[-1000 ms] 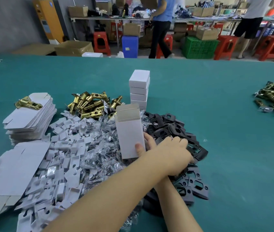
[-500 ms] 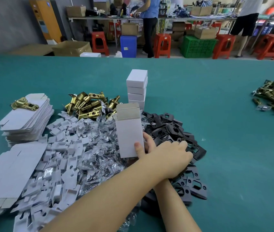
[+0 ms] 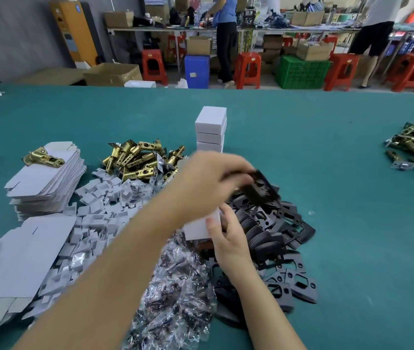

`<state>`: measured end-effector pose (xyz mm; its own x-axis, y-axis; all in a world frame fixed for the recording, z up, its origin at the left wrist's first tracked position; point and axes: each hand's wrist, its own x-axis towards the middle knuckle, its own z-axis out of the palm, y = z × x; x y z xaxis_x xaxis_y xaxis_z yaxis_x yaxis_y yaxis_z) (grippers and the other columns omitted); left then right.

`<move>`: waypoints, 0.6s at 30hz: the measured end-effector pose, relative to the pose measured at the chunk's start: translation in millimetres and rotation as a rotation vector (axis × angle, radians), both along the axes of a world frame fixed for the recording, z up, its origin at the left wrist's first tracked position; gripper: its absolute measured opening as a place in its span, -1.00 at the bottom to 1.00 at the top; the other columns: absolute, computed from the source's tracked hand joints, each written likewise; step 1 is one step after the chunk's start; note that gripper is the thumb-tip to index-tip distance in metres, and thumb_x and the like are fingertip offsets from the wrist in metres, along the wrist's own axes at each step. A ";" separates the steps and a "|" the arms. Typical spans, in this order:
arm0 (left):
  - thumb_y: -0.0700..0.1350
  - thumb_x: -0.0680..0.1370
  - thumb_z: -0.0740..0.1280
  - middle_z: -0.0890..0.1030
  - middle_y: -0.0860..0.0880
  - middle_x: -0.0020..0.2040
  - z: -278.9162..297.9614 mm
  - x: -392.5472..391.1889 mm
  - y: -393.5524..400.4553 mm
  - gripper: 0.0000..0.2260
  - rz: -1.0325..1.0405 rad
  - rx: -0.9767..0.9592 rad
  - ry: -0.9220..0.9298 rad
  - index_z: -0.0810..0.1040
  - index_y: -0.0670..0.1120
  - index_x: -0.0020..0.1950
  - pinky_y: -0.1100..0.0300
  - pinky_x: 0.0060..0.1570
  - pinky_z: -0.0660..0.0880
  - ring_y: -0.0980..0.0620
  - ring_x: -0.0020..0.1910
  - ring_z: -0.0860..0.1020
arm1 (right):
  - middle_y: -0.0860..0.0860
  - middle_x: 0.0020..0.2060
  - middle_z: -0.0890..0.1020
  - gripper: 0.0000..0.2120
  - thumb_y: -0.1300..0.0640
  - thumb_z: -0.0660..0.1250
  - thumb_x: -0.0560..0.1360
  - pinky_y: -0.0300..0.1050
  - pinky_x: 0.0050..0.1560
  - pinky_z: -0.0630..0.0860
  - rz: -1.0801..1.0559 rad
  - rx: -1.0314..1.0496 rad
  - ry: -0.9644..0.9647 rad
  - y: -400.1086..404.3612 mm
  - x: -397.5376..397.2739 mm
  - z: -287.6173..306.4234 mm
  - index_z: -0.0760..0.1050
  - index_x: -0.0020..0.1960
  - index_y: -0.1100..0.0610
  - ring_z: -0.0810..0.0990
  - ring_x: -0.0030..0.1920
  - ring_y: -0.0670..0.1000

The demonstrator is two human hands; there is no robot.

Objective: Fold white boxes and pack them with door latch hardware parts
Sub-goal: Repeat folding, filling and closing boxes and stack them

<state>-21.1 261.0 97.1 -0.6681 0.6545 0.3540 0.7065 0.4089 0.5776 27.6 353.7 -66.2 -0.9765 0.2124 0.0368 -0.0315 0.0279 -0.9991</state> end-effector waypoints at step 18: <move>-0.07 0.60 0.40 0.71 0.07 -0.04 -5.7 -26.7 -52.8 -0.87 0.368 -0.256 0.015 0.71 0.12 0.05 0.00 0.04 0.55 -0.02 -0.03 0.61 | -0.22 0.12 0.63 -0.65 -0.06 0.27 0.58 0.17 0.21 0.62 0.036 0.000 0.064 0.5 -4.5 -8.1 0.41 0.26 -0.46 0.63 0.18 -0.04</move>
<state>-47.8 208.2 91.4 -0.8688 0.4421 0.2230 0.4950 0.7628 0.4160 23.1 354.2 -74.3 -0.9791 0.1772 0.0997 -0.0967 0.0253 -0.9950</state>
